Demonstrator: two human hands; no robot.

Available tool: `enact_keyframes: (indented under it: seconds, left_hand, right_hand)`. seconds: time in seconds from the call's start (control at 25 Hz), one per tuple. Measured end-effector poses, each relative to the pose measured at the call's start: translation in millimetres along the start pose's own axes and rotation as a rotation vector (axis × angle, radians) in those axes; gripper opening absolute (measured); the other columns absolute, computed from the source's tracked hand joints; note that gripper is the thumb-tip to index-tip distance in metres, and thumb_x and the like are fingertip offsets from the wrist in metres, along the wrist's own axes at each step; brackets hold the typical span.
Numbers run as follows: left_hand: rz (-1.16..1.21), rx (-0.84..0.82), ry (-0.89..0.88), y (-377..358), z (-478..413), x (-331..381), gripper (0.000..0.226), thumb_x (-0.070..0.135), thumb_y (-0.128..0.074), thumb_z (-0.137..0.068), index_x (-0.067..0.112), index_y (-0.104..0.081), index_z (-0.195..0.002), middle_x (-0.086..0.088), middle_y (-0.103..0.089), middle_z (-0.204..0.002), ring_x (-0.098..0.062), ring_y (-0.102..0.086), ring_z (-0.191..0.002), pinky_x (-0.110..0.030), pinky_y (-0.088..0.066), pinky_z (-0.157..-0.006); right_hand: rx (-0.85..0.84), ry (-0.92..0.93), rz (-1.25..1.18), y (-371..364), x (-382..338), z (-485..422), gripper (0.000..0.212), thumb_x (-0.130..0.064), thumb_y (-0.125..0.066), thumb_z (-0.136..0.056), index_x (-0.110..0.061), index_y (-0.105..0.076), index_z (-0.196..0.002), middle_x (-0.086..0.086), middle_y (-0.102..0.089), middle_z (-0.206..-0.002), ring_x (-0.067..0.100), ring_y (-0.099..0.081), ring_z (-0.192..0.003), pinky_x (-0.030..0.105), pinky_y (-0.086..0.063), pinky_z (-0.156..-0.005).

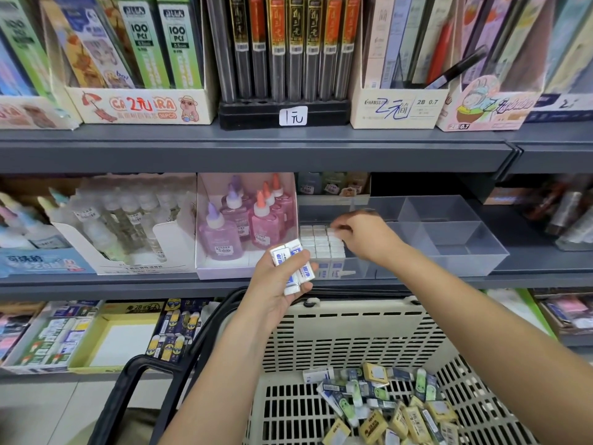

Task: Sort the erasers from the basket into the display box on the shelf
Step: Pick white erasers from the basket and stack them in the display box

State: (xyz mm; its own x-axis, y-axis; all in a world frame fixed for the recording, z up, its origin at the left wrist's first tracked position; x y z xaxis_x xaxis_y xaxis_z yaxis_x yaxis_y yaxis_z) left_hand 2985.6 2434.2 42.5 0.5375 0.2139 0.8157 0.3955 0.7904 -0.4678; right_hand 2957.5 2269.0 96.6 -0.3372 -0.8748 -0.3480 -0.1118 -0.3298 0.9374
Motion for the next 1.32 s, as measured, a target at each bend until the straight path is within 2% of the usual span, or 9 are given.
enact_keyframes:
  seconds: [0.12,0.44,0.64,0.72,0.84,0.92,1.04,1.16,1.32]
  left_hand:
    - [0.007,0.002,0.002,1,0,0,0.021,0.008,-0.069,-0.081,0.015,-0.057,-0.096,-0.004,-0.072,-0.072,-0.015,-0.071,-0.069,-0.021,-0.049,-0.046]
    - [0.007,0.015,0.009,2,1,-3,0.020,0.009,-0.071,-0.079,0.016,-0.059,-0.093,-0.004,-0.071,-0.075,-0.019,-0.070,-0.075,-0.023,-0.049,-0.047]
    - [0.016,0.018,0.015,2,2,-4,0.020,0.009,-0.072,-0.078,0.016,-0.059,-0.093,-0.005,-0.072,-0.074,-0.020,-0.067,-0.075,-0.023,-0.049,-0.047]
    - [0.018,0.017,0.012,2,4,-3,0.020,0.009,-0.072,-0.079,0.016,-0.059,-0.093,-0.004,-0.072,-0.072,-0.020,-0.067,-0.074,-0.023,-0.049,-0.047]
    - [0.024,-0.003,0.016,-2,8,-3,0.020,0.008,-0.070,-0.080,0.014,-0.059,-0.096,-0.004,-0.071,-0.071,-0.018,-0.068,-0.071,-0.022,-0.050,-0.047]
    - [0.017,-0.026,0.020,-6,11,-3,0.021,0.004,-0.066,-0.083,0.012,-0.057,-0.100,-0.005,-0.072,-0.072,-0.016,-0.070,-0.069,-0.023,-0.051,-0.048]
    - [-0.021,-0.073,0.012,-13,14,-2,0.023,-0.005,-0.056,-0.086,0.006,-0.056,-0.105,-0.007,-0.074,-0.077,-0.016,-0.071,-0.070,-0.024,-0.053,-0.049]
    - [-0.142,-0.148,0.009,-24,18,-2,0.022,-0.003,-0.061,-0.084,0.008,-0.060,-0.103,-0.008,-0.074,-0.081,-0.016,-0.071,-0.072,-0.025,-0.054,-0.052]
    - [-0.142,-0.187,0.042,-34,24,-7,0.017,0.003,-0.064,-0.084,0.011,-0.061,-0.099,-0.010,-0.074,-0.086,-0.020,-0.071,-0.078,-0.026,-0.055,-0.055]
  right_hand:
    - [0.059,-0.078,-0.004,4,5,0,0.030,-0.015,-0.047,-0.094,-0.012,-0.051,-0.123,0.015,-0.060,-0.118,0.030,-0.057,-0.106,0.030,-0.045,-0.087]
    - [-0.073,-0.093,0.105,9,-4,-4,0.029,-0.005,-0.042,-0.092,-0.010,-0.058,-0.115,0.011,-0.060,-0.119,0.028,-0.056,-0.106,0.028,-0.044,-0.088]
    - [-0.118,-0.213,-0.131,7,6,0,0.028,-0.005,-0.040,-0.093,-0.003,-0.057,-0.116,0.016,-0.061,-0.118,0.031,-0.059,-0.107,0.034,-0.048,-0.095]
    - [-0.131,-0.326,-0.321,5,9,0,0.029,-0.001,-0.042,-0.092,0.008,-0.055,-0.117,0.026,-0.060,-0.117,0.036,-0.061,-0.104,0.041,-0.052,-0.090]
    - [-0.239,-0.388,-0.505,-2,1,4,0.029,0.003,-0.041,-0.092,0.011,-0.051,-0.118,0.027,-0.058,-0.113,0.028,-0.057,-0.090,0.033,-0.053,-0.075]
    - [-0.234,-0.364,-0.472,-1,-2,8,0.025,-0.001,-0.040,-0.094,0.006,-0.055,-0.112,0.023,-0.058,-0.108,0.030,-0.058,-0.093,0.038,-0.051,-0.083]
    - [0.012,-0.180,-0.330,21,-8,23,0.026,-0.019,-0.046,-0.095,-0.009,-0.064,-0.112,0.004,-0.066,-0.104,0.021,-0.061,-0.097,0.034,-0.048,-0.091]
    - [0.000,0.029,-0.445,21,-27,57,0.014,-0.026,-0.061,-0.088,-0.021,-0.070,-0.098,-0.012,-0.066,-0.076,0.006,-0.062,-0.073,0.029,-0.051,-0.081]
    - [0.003,-0.027,-0.598,24,-14,68,0.005,-0.014,-0.065,-0.086,-0.014,-0.069,-0.089,-0.010,-0.066,-0.063,0.001,-0.062,-0.056,0.014,-0.047,-0.058]
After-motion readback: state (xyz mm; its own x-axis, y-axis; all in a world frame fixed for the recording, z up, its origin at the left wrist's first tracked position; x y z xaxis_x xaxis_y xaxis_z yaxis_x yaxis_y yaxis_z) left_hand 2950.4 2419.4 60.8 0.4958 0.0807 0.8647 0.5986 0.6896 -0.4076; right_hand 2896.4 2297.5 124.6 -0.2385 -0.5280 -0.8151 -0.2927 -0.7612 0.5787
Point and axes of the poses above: each hand's wrist, its own z-axis away from the middle knuckle, its own y-axis out of the back of the hand, x = y × z, the point moved 5 cm from there along -z, towards the middle knuckle
